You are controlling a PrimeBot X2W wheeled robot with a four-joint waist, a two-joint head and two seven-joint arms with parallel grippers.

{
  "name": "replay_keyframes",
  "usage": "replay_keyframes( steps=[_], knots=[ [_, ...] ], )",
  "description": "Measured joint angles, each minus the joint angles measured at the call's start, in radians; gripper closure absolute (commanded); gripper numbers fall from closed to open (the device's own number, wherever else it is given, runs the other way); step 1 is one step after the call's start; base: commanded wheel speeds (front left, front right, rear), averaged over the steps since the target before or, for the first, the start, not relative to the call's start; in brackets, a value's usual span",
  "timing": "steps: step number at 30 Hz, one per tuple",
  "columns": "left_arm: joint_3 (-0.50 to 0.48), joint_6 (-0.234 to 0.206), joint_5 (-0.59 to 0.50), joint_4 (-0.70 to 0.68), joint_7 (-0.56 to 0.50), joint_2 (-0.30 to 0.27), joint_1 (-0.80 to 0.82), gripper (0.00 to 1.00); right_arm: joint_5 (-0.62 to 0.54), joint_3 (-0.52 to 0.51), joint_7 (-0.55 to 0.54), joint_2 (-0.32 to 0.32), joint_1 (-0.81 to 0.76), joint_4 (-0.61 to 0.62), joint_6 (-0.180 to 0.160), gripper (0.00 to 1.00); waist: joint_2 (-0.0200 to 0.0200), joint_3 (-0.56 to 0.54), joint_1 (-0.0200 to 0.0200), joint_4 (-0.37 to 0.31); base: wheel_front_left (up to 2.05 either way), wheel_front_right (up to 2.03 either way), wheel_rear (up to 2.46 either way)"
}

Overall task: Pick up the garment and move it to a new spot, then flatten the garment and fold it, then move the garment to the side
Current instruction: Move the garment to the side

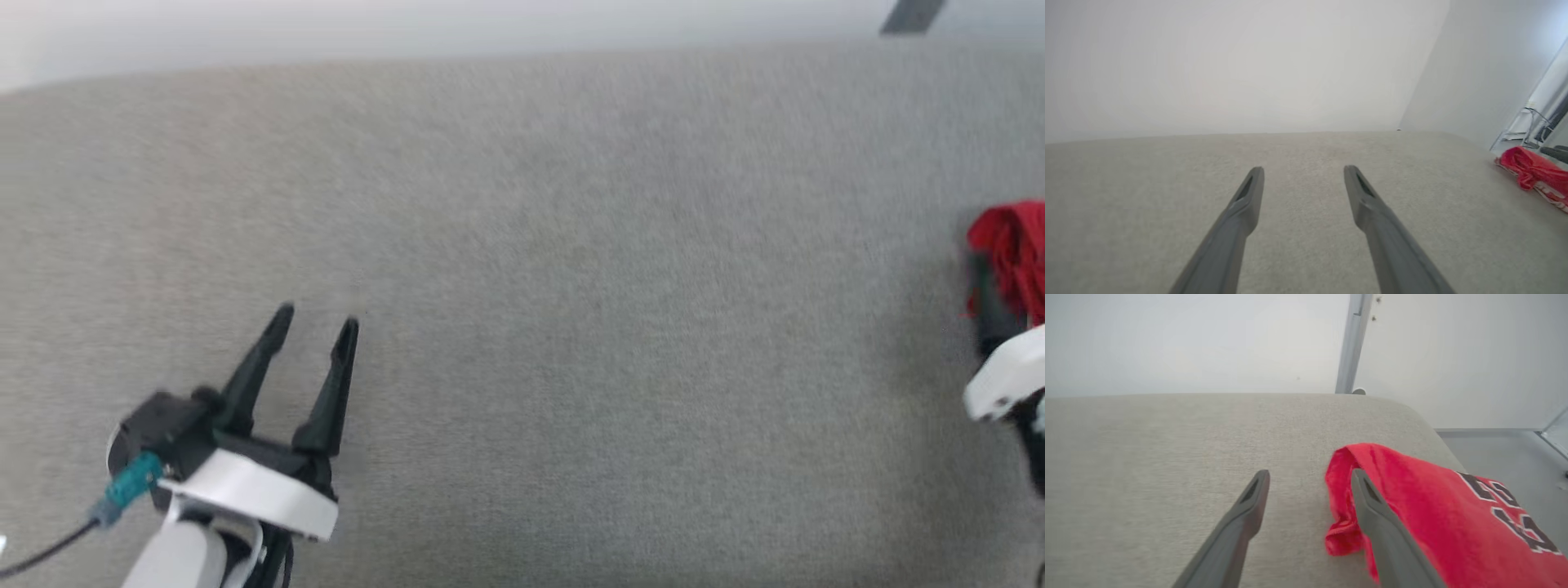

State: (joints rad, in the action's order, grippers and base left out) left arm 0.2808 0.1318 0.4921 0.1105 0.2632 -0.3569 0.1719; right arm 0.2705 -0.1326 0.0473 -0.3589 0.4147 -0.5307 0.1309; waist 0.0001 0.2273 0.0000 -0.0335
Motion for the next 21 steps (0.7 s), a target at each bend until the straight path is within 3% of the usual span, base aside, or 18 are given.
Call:
replay_keyframes(
  steps=[13,21],
  knots=[
    [-0.104,0.0,-0.009,0.055,0.0,0.068,-0.191,0.0,0.083,0.201,0.132,0.079,-0.171,0.049,0.0,0.0,0.0,-0.183,0.0,0.08,0.0,0.0,0.0],
    [-0.164,0.0,-0.016,0.031,0.0,0.09,-0.278,0.0,0.111,0.167,0.189,0.104,-0.296,0.143,0.0,0.0,0.0,-0.249,0.0,0.104,0.0,0.0,0.0]
  ],
)
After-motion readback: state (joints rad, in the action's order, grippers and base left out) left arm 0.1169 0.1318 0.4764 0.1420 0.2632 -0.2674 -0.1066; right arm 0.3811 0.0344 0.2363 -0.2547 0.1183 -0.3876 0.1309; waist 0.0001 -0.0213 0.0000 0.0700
